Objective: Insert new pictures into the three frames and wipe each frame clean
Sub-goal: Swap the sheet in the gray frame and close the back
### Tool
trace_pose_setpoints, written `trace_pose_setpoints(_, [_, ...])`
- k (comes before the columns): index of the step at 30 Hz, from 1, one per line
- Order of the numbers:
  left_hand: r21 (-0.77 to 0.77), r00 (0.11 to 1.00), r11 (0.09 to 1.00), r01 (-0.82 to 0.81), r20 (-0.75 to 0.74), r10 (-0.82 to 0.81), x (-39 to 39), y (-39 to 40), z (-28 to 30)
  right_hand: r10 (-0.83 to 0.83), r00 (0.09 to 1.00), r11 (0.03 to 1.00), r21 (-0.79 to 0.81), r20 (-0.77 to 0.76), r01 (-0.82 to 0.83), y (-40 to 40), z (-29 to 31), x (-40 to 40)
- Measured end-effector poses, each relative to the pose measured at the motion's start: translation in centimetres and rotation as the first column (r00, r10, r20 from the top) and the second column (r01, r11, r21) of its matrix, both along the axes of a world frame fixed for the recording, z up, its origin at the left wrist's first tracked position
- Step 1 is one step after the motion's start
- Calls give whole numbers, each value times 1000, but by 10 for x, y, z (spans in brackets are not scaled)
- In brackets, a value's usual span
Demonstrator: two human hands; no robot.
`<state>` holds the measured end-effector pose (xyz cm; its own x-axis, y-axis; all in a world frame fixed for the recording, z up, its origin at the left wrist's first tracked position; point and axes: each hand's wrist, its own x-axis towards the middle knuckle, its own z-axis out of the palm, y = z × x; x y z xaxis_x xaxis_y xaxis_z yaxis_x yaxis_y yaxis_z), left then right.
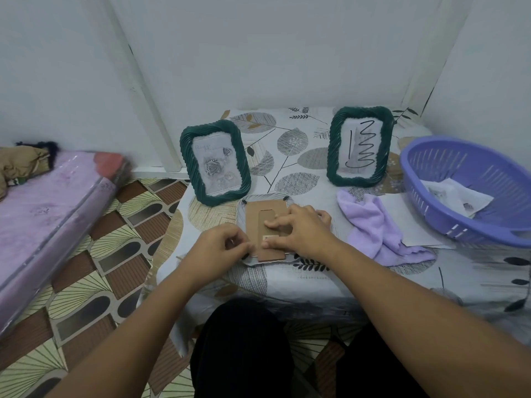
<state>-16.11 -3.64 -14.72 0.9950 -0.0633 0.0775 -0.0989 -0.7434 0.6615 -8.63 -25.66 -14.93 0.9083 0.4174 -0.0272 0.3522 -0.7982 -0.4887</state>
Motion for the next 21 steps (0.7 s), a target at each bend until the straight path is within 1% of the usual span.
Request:
trace_pose_setpoints(3, [-44,997,997,-66,46,68,14,-6,5,3,1000,1000,-3,8,-3,1,0,0])
trace_pose_setpoints(7, [-160,998,986,-42,-53,34,32,-20,3,4,1000,1000,-10,28,-4,0,0,-1])
trace_pose_setpoints(11, [-280,994,958,-64,-105,36,38,-20,-5,22,999,1000,-18,45,-22,-2,-1,-3])
trace_pose_setpoints(16, [-300,992,951,-72,-124,36,38,-18,-9,90,996,996,-27,-8,-90,-10,5,3])
trace_pose_setpoints(21, [-353,974,929,-115,-222,37,40,-21,-7,116,993,983,144,-25,-111,-28,14,12])
